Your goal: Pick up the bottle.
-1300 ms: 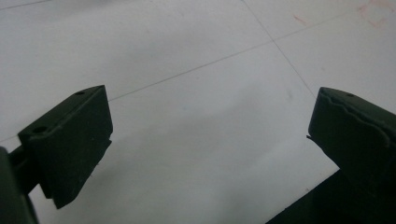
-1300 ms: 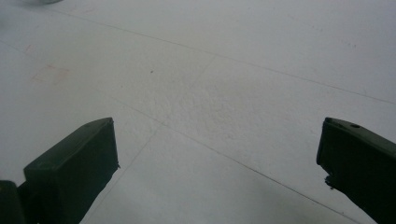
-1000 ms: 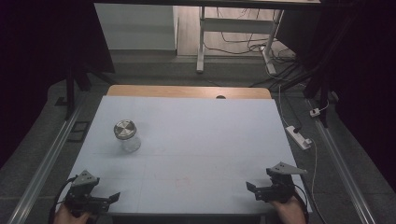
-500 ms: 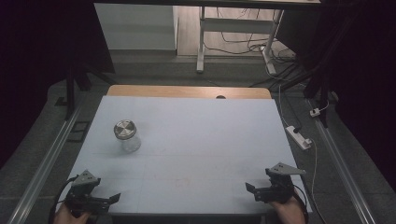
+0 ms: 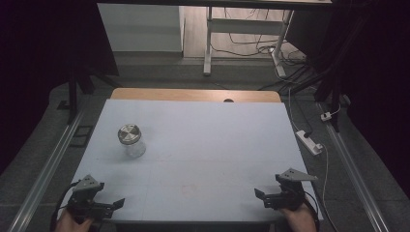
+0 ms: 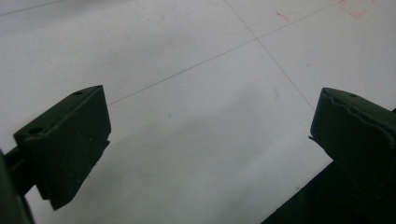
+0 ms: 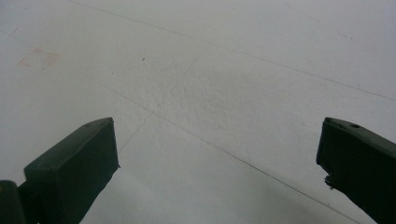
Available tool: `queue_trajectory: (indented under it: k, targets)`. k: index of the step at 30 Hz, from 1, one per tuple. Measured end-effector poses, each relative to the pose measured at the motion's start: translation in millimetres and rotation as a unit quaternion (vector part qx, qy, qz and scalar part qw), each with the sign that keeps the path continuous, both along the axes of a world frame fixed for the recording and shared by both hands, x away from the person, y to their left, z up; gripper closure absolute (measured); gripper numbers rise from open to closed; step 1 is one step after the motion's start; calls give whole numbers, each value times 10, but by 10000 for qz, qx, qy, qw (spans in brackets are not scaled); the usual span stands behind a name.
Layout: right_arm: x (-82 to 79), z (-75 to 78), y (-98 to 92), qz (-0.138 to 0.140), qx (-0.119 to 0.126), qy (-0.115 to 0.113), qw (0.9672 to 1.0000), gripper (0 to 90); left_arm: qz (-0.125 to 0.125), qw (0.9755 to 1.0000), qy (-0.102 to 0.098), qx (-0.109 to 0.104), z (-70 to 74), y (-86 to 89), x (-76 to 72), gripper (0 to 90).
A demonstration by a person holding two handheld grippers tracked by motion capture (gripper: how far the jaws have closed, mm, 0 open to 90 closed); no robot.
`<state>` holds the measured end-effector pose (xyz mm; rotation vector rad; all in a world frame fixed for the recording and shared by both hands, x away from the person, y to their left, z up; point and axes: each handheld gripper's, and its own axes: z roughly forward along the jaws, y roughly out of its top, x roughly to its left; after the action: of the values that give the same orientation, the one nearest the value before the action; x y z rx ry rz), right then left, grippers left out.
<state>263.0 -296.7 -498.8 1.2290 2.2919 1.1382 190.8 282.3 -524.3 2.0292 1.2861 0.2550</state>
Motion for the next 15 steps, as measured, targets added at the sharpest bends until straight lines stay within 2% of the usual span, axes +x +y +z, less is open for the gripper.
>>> queue_trajectory:
  k: [15]
  targets:
    - [1, 1, -9, -70, 14, -14, 10000, 0, -16, 9999, -106, -47, 33, 4, 90, 0]
